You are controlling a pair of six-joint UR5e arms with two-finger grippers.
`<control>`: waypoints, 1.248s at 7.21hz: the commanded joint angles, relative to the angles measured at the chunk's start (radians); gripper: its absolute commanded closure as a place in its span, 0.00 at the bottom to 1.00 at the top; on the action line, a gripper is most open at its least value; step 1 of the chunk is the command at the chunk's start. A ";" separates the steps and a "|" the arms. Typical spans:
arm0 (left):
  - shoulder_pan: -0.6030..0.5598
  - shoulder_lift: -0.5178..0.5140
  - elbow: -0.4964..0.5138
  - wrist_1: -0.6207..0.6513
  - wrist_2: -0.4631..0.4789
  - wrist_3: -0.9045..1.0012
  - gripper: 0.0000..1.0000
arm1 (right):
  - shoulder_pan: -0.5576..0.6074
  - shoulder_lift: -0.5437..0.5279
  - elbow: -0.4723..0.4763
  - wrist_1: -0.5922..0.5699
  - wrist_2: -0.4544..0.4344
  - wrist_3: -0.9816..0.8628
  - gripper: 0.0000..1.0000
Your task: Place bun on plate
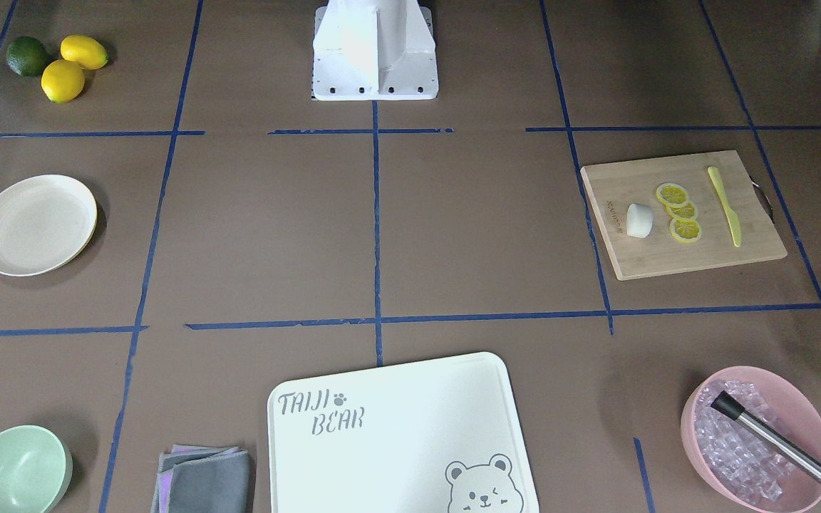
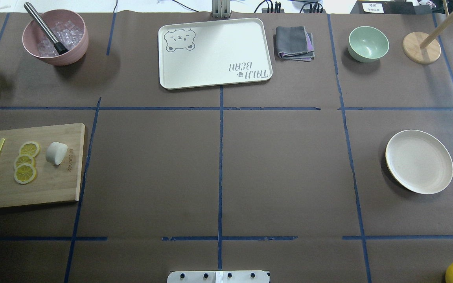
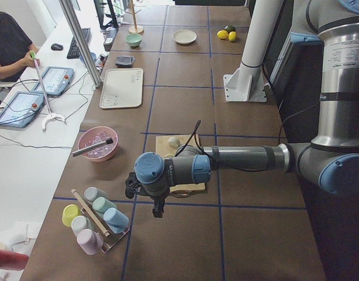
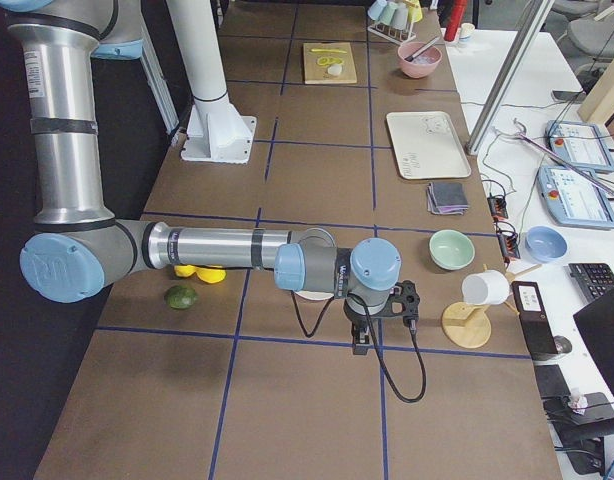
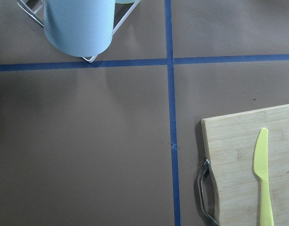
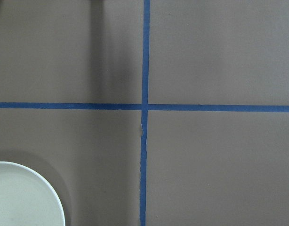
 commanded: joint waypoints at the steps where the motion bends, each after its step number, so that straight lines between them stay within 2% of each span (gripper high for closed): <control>1: 0.001 -0.002 0.000 0.000 0.000 0.000 0.00 | 0.000 0.002 0.000 0.000 -0.002 0.001 0.00; 8: 0.000 -0.002 -0.002 -0.003 -0.001 0.003 0.00 | -0.006 0.005 0.005 0.000 -0.006 0.012 0.00; 9: 0.000 -0.002 -0.002 -0.003 0.000 0.002 0.00 | -0.058 0.003 0.041 0.008 -0.006 0.132 0.00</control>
